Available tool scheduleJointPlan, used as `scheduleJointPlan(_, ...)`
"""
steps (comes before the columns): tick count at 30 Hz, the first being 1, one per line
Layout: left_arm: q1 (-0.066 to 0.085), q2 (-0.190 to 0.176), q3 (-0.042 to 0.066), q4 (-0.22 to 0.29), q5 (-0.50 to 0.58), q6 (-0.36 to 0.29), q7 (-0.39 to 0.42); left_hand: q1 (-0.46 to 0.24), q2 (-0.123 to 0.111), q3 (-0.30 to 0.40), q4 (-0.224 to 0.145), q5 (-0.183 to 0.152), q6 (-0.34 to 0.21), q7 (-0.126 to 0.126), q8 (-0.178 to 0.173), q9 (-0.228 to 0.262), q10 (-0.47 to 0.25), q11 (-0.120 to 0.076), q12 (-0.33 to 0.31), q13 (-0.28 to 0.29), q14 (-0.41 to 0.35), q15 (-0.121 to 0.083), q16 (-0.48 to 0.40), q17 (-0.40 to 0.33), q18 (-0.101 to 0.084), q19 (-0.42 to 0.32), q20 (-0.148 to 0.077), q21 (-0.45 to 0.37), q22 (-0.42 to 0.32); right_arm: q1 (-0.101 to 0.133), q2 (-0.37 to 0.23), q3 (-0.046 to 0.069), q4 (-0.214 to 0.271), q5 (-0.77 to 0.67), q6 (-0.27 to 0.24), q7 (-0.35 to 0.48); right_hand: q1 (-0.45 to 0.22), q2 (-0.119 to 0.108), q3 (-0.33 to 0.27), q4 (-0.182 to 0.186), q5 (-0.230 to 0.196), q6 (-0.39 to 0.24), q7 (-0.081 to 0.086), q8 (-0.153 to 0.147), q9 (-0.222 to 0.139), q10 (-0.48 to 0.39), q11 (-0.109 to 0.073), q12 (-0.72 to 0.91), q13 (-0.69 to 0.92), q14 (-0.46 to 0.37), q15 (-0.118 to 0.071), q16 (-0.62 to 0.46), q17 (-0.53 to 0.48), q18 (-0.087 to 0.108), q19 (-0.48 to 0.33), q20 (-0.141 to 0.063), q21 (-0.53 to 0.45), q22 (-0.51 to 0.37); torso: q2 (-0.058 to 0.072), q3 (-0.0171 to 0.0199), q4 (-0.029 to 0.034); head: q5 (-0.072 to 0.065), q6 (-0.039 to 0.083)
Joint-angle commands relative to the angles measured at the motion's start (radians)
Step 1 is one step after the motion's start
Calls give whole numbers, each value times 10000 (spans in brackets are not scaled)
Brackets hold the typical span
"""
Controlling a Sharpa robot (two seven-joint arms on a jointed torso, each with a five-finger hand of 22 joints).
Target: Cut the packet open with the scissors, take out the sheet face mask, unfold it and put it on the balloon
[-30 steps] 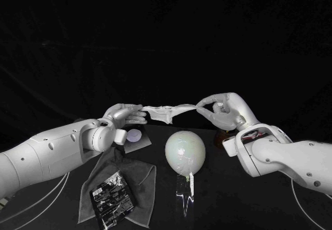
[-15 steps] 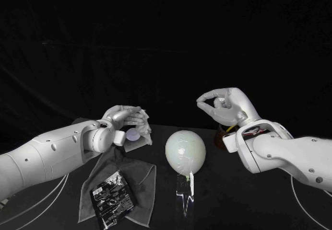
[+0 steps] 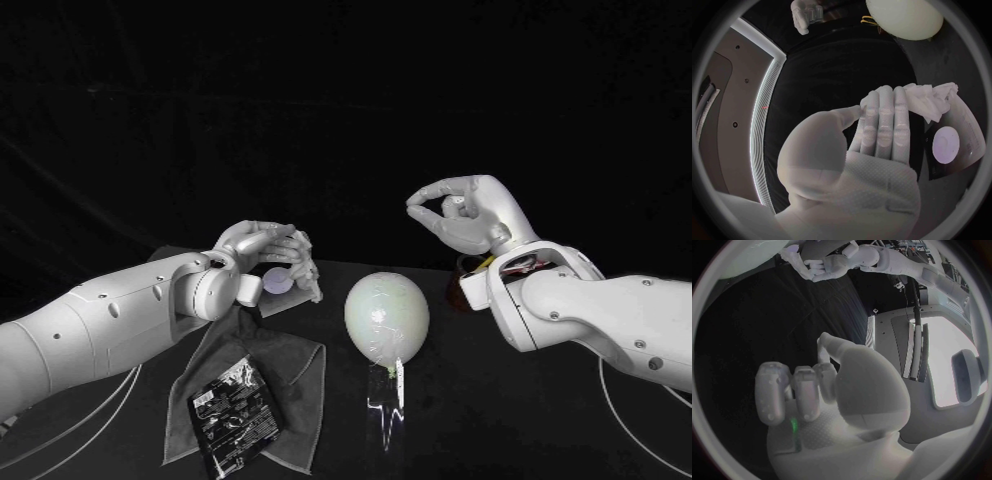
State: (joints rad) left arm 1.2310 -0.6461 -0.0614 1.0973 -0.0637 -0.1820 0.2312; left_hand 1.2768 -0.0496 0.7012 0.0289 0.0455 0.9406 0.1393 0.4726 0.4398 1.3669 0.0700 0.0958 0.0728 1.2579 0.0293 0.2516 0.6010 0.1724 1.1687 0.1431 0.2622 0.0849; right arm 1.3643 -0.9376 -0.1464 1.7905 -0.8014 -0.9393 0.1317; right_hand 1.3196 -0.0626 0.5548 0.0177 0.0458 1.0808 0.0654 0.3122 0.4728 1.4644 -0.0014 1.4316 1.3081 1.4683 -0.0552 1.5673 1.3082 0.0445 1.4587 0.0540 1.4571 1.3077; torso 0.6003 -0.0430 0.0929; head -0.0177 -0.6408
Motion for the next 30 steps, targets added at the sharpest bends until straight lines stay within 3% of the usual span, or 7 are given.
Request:
scheduleJointPlan(1,20,-61,28,143,-158,241,286,102,-13,161,-108,38,49,-35,39,395,66,-4,28,14,9,-48,49,10,106,84,-15,70,16,12,60,7,-112,160,490,-74,-42,10,90,19,28,0,47,51,79,635,-53,-199,1587,1025,-53,35,2626,-87,235,-18,-247,2159,-1,4,-3,-24,-26)
scheduleJointPlan(10,288,-284,89,475,-423,1430,463,128,-34,194,-131,37,16,-26,48,439,49,2,19,12,-28,-41,30,23,102,74,-27,83,23,21,364,-5,-692,945,1080,71,-248,-241,-47,-176,20,-725,345,-243,53,-248,204,-2493,223,406,148,-525,1139,360,-1056,116,-2196,1488,-20,12,-1,-12,6)
scheduleJointPlan(14,506,-354,101,585,-570,2012,475,131,-37,197,-133,38,11,-24,50,446,47,4,18,12,-35,-39,26,25,101,72,-28,85,24,22,520,-14,-975,1225,1379,150,-369,-405,-130,-191,40,-998,572,-529,-82,-2272,384,-7132,-2621,-1137,337,-2146,-1659,958,-3067,315,-5305,292,-15,18,-5,-20,38)
scheduleJointPlan(16,645,-378,106,641,-683,2330,477,132,-37,199,-135,38,8,-23,50,449,46,5,18,12,-37,-38,25,26,101,72,-28,86,24,22,619,-22,-1136,1342,1549,192,-367,-424,-112,-201,29,-1021,609,-585,-111,-2730,409,-8481,-3551,-1549,373,-2680,-2386,1092,-3521,363,-6119,-79,-10,18,-6,-23,52)
scheduleJointPlan(17,757,-394,108,675,-786,2613,468,133,-38,199,-136,38,8,-23,50,450,46,5,18,12,-38,-38,25,26,101,72,-28,87,25,22,711,-28,-1264,1415,1699,219,-374,-464,-52,-194,18,-1048,654,-648,-140,-2949,467,-9080,-4052,-2395,420,-3748,-3784,1334,-4381,416,-7630,-765,-11,20,-4,-32,59)
scheduleJointPlan(20,952,-415,114,710,-1021,3134,413,135,-43,198,-139,37,4,-21,51,455,47,6,19,13,-40,-37,25,28,100,71,-29,89,26,22,906,-36,-1519,1514,1982,280,-364,-569,95,-180,30,-1126,745,-813,-207,-2945,606,-10335,-5338,-3486,509,-5691,-5876,1363,-4570,525,-8543,-1448,-7,22,-2,-29,94)
scheduleJointPlan(30,1549,-411,131,469,-1662,4713,129,154,-70,184,-163,35,-7,-20,67,501,66,4,32,22,-31,-39,37,54,97,75,-37,112,38,26,1672,-44,-2530,1628,3048,449,-164,-704,161,-340,36,-1128,976,-1253,-355,-2640,889,-12974,-8501,-3480,732,-7048,-6587,1362,-4370,710,-9673,-2523,-1,30,-11,-83,219)
